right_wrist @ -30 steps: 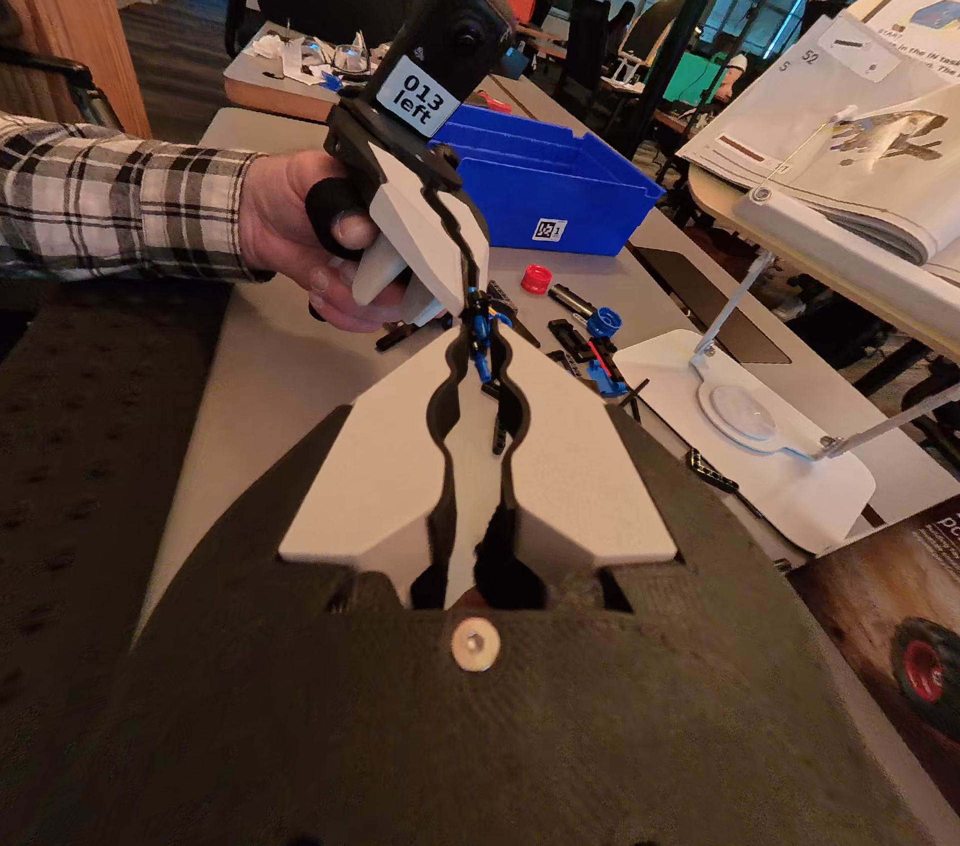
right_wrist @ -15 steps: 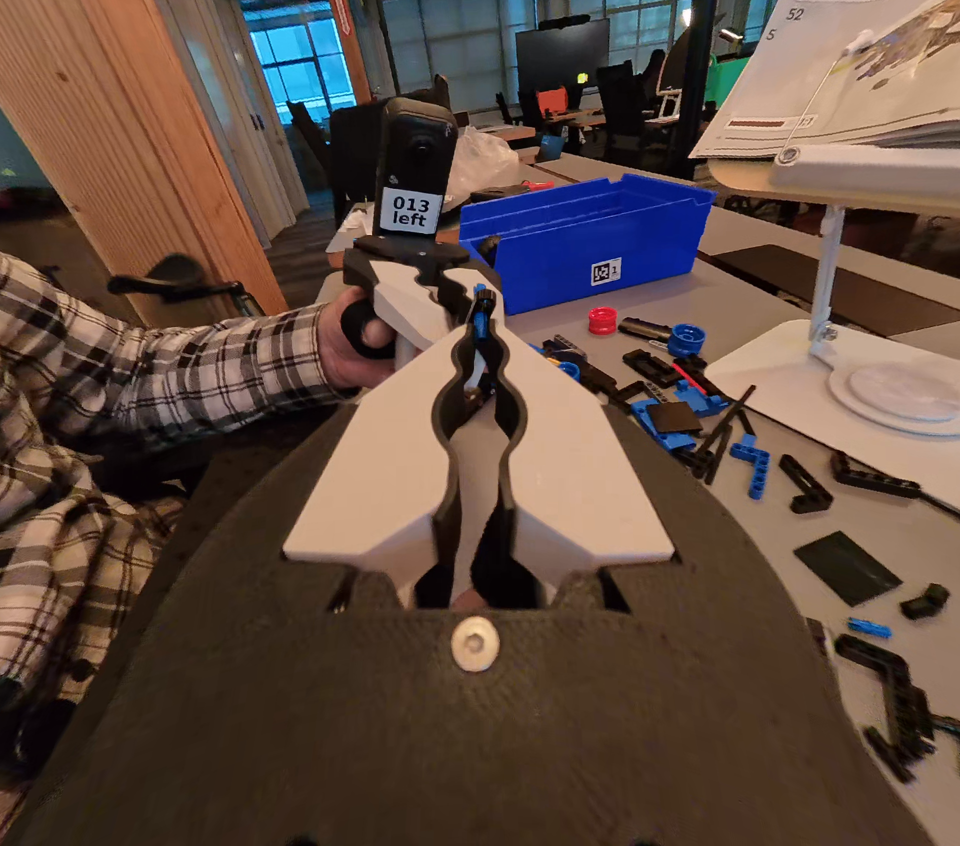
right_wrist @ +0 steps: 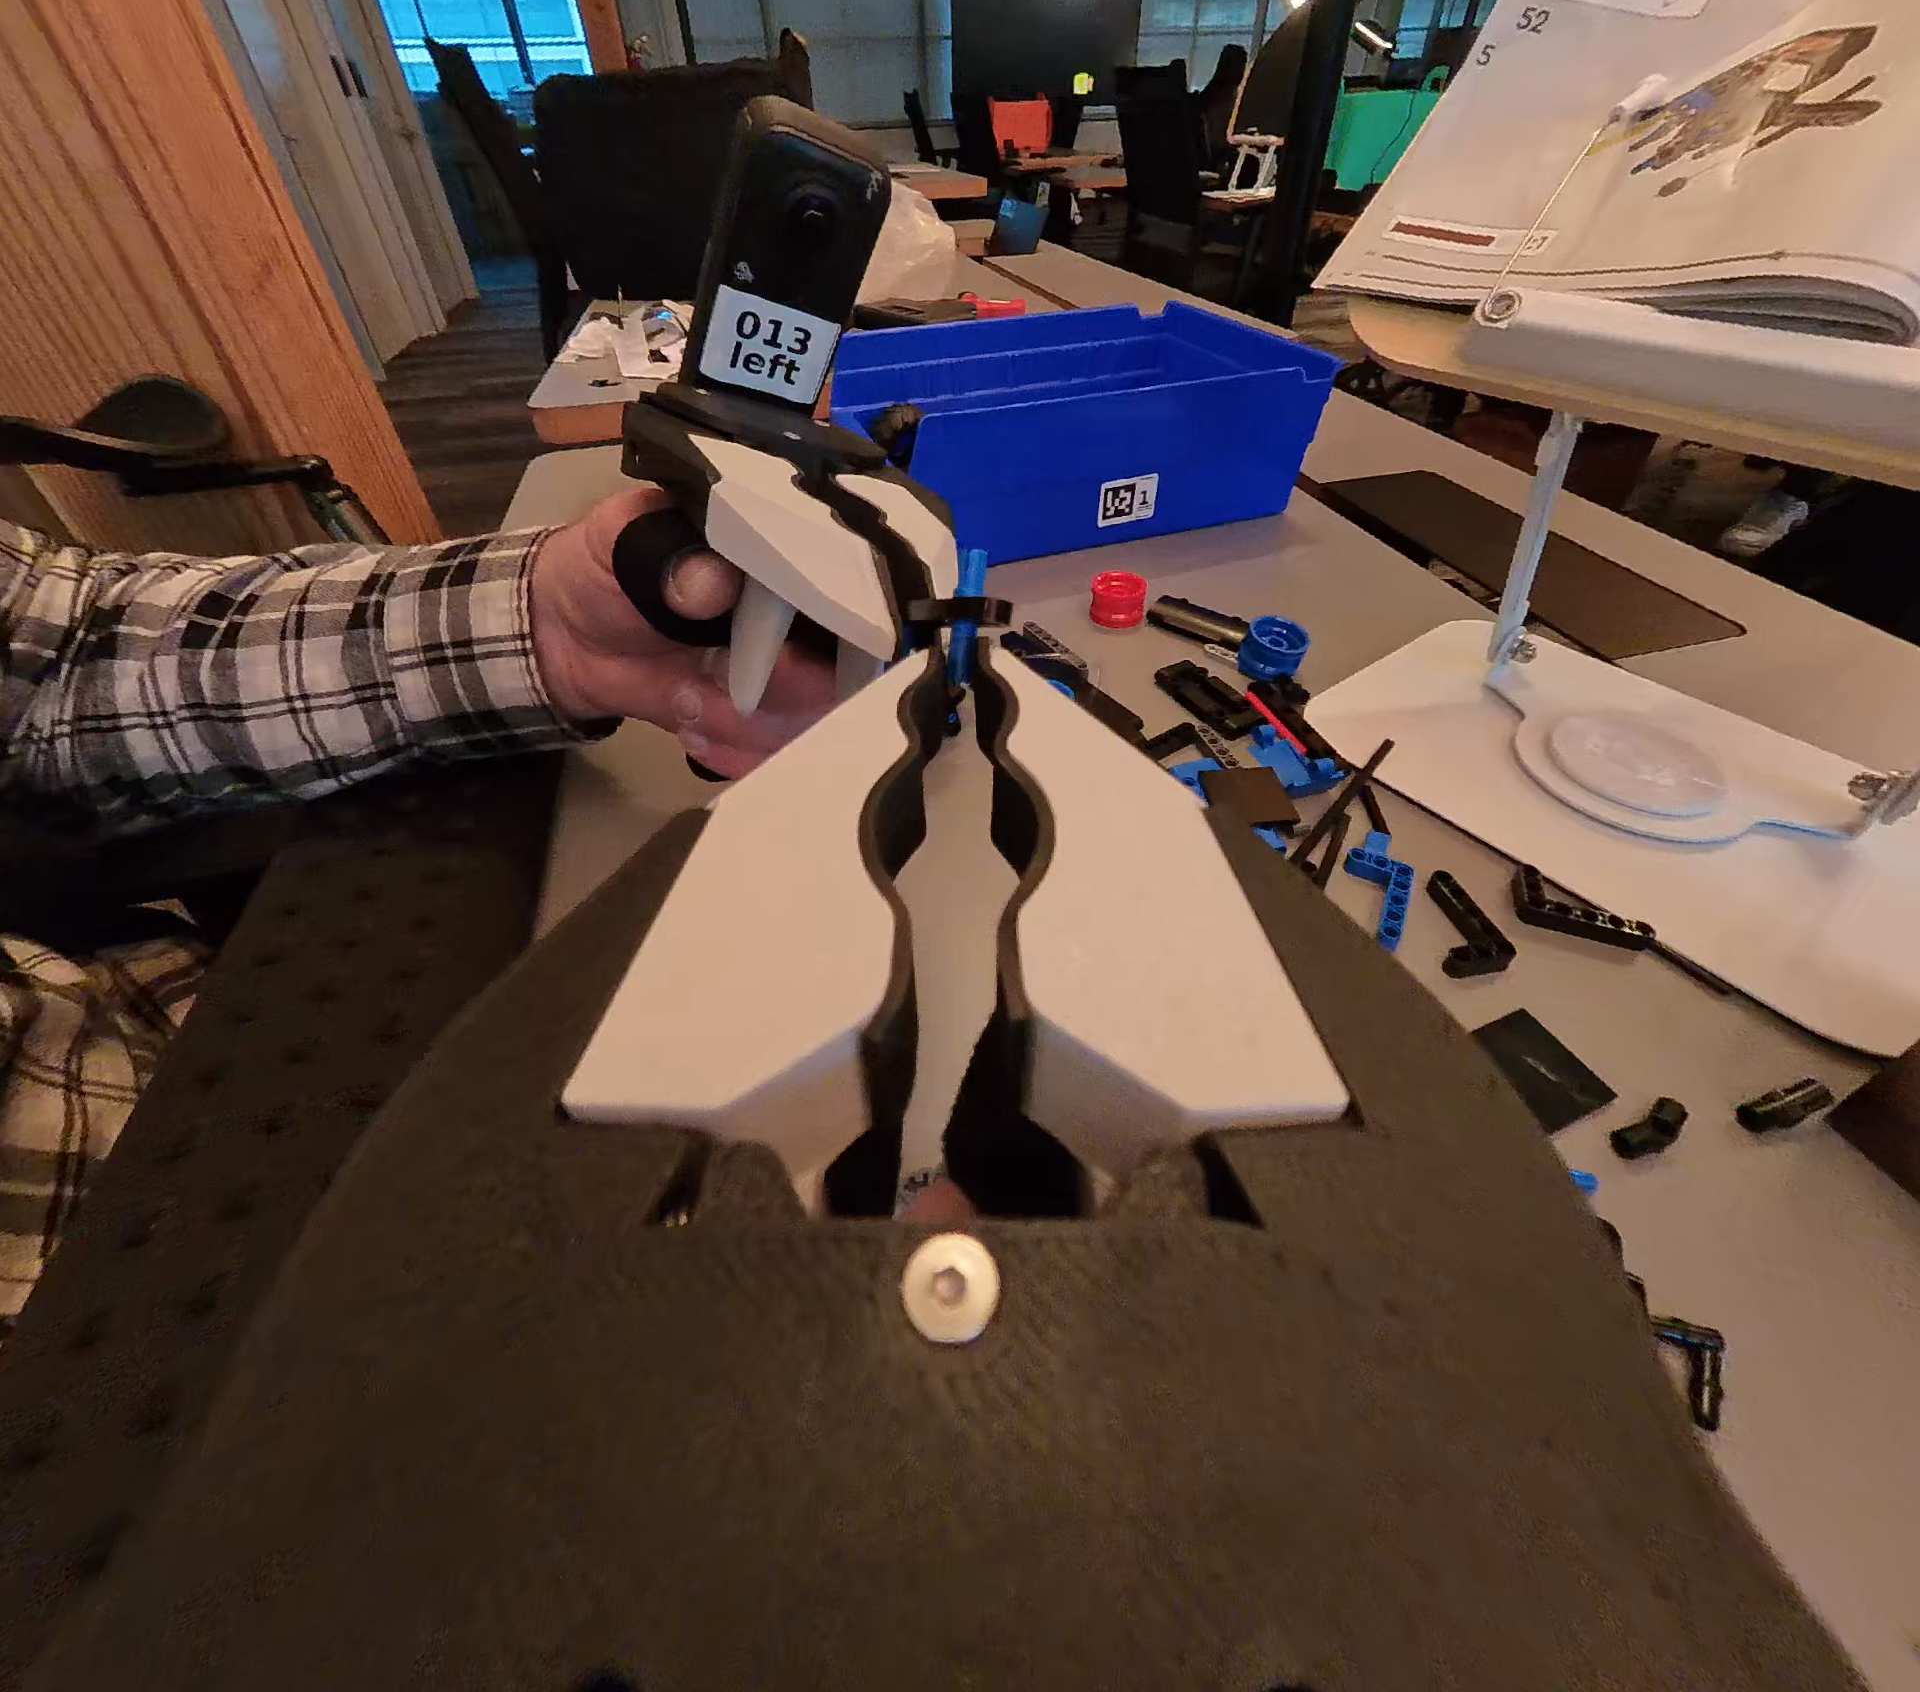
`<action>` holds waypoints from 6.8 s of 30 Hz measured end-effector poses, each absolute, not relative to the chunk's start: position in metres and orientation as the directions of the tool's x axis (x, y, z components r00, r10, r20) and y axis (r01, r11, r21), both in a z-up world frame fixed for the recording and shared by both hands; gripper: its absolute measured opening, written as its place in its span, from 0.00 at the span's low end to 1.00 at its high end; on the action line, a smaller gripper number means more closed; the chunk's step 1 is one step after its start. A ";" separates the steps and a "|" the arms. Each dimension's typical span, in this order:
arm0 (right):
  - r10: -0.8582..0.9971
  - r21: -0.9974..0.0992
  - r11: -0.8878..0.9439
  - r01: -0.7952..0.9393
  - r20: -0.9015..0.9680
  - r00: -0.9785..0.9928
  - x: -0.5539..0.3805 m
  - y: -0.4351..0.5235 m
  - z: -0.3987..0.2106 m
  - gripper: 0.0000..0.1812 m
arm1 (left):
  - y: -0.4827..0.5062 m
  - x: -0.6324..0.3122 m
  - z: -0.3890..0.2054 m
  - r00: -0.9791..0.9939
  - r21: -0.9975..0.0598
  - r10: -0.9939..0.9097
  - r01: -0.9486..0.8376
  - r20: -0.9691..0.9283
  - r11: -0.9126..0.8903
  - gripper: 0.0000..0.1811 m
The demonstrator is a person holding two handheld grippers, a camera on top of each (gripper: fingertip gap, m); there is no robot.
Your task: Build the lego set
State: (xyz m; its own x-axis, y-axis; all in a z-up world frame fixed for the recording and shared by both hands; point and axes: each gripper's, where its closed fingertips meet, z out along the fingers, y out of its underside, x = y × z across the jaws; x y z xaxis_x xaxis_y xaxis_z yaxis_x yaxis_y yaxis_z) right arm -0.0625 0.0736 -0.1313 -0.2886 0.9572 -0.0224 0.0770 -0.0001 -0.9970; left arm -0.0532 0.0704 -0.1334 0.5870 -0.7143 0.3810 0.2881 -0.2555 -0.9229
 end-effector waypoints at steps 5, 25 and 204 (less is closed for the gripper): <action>0.965 -0.996 0.063 0.068 0.043 -0.258 -0.062 0.078 -0.131 0.06 | 0.069 -0.053 -0.133 0.578 -0.921 -0.718 0.285 0.387 -0.266 0.02; 0.957 -0.978 0.196 0.077 0.173 -0.234 -0.058 0.082 -0.135 0.11 | 0.068 -0.052 -0.138 0.567 -0.909 -0.710 0.284 0.416 -0.306 0.02; 0.930 -0.946 0.305 0.107 0.272 -0.249 -0.056 0.075 -0.145 0.03 | 0.079 -0.046 -0.142 0.782 -0.997 -0.620 0.013 0.060 -0.080 0.10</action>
